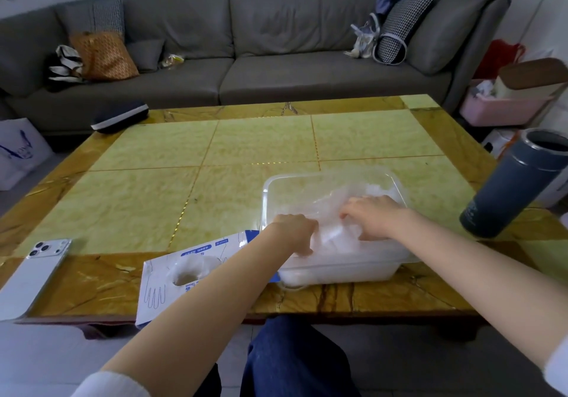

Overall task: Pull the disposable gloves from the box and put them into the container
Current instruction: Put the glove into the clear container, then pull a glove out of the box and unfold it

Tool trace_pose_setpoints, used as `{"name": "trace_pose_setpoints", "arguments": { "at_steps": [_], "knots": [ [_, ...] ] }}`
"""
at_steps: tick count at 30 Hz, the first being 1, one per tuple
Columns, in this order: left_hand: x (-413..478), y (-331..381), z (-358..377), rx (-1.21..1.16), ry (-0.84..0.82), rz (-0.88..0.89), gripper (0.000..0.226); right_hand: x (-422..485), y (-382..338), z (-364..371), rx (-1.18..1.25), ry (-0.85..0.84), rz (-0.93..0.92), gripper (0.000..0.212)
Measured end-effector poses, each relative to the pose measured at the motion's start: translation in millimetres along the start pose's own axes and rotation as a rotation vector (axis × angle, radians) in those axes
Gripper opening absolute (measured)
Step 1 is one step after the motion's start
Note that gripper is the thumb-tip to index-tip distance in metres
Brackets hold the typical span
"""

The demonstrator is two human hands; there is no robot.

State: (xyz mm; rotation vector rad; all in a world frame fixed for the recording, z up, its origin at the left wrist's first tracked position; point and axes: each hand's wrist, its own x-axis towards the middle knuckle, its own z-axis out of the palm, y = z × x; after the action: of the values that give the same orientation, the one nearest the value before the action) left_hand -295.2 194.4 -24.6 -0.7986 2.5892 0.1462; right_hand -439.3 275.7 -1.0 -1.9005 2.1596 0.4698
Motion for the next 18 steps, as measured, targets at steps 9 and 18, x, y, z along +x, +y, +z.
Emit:
{"name": "trace_pose_setpoints", "arguments": {
  "at_steps": [9, 18],
  "knots": [
    [5.2, 1.3, -0.7, 0.124, -0.107, -0.064, 0.058, 5.9, 11.7, 11.2, 0.126, -0.191, 0.006, 0.072],
    [-17.9, -6.3, -23.1, 0.344, 0.172, 0.015, 0.048, -18.0, 2.8, -31.3, 0.241, 0.032, 0.031, 0.042]
  ]
}}
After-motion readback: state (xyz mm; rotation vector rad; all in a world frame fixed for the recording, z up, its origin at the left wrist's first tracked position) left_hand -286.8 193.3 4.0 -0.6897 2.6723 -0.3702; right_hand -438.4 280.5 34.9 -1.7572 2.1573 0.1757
